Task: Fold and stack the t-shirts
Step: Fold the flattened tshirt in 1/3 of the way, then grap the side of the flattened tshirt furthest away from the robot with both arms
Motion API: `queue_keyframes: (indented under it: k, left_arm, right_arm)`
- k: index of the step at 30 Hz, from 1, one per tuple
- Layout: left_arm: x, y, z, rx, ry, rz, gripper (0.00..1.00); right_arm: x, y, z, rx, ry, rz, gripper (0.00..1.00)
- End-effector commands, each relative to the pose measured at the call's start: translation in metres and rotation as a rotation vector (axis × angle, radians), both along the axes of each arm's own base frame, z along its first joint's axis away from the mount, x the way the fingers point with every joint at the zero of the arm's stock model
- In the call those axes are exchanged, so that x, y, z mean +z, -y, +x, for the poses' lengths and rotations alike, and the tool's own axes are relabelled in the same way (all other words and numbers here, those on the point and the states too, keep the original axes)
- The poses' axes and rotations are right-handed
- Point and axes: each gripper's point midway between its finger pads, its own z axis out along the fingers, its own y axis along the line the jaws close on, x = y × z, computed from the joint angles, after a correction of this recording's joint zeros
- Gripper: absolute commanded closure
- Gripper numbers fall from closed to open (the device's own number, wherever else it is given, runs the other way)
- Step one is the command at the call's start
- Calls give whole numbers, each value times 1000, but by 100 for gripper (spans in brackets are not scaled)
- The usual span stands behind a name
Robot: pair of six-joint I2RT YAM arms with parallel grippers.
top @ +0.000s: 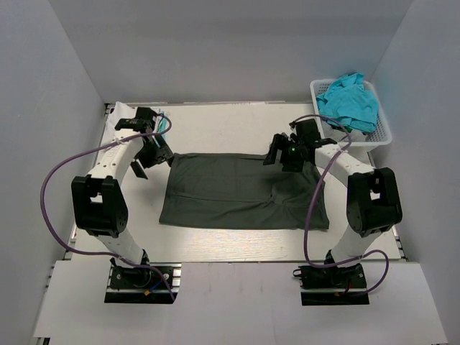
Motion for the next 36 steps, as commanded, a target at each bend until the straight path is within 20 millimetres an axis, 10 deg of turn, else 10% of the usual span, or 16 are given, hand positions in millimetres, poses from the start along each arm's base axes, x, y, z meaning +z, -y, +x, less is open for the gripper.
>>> queue_keyframes:
  k: [1,18,29,36]
  left_arm:
    - [23,9,38,-21,134,-40,0]
    - [-35,39,150,-107,148,-83,4]
    - [-76,54,151,-142,85,-160,47]
    - [-92,53,129,-140,25,-167,49]
  right_arm:
    - [27,28,16,-57,105,-143,10]
    - [40,60,130,-155,211,-458,10]
    - [18,68,159,-197,181,-516,10]
    - [15,76,162,-221,167,-518,10]
